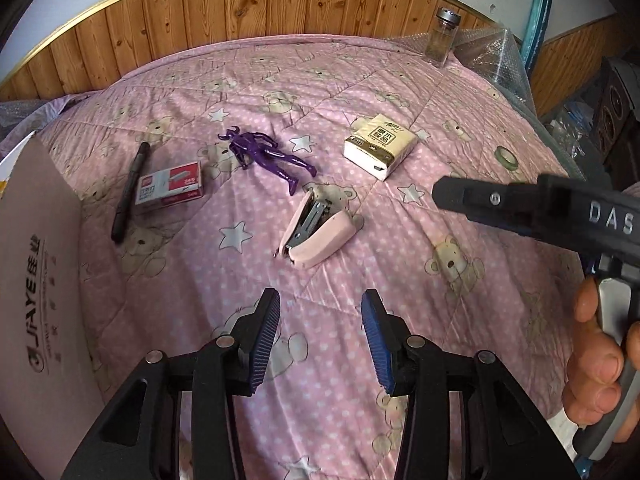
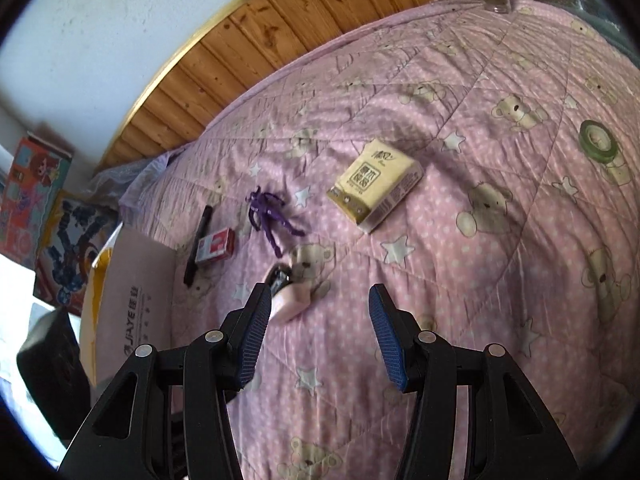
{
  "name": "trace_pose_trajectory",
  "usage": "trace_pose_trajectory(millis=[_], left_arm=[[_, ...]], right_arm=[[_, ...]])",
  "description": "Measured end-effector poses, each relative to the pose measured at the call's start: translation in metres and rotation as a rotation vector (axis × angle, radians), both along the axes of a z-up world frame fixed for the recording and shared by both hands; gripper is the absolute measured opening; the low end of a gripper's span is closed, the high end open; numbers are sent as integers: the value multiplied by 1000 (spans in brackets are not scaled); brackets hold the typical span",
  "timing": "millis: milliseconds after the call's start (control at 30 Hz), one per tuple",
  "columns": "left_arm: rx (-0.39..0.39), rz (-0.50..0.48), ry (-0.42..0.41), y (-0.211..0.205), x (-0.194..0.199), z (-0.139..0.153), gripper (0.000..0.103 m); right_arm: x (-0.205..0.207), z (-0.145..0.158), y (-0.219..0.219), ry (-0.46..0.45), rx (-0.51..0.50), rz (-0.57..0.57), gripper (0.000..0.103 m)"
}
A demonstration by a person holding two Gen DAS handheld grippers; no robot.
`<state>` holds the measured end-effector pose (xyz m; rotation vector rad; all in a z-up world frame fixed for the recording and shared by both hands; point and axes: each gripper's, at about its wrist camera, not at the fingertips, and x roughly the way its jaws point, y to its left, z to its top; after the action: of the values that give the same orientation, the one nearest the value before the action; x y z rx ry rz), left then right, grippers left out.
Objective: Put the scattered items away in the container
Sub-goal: 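Grasp the pink stapler with the left tool while the right tool grasps the cream tissue pack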
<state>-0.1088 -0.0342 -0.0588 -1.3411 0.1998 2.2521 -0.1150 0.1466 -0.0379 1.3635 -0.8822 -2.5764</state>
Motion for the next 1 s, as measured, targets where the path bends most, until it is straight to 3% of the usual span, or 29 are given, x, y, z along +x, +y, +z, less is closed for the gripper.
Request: trace_pose_trajectory(millis=[133,267,333,500,667,800,867,1000], left_arm=[[-4,6,-12,12,-26,-15,45],[3,18,-27,16,-47,-26,45],[27,15,-45,19,-55,-30,50],[74,6,-108,26,-70,-42,54],[96,-2,-97,29,-76,-42,50],[117,4,-92,23,-75,-41,48],[135,17,-100,19,-75,-40,47],[177,46,-135,7,-75,-37,47]], right_arm=[[-35,-16,25,-42,-84,-93,55],[-59,-35,43,-95,-113,-165,58],[-73,-43,44,-115,-109,-172,59],[-108,-64,34,-192,-53,-143,63],[-131,-56,11,-211,105,-79,76],[-138,-56,-7,-192,277,-9,65],[-135,-55,-5,-175,278,-13,55],[-123,-48,1,-148,230,-38,47]])
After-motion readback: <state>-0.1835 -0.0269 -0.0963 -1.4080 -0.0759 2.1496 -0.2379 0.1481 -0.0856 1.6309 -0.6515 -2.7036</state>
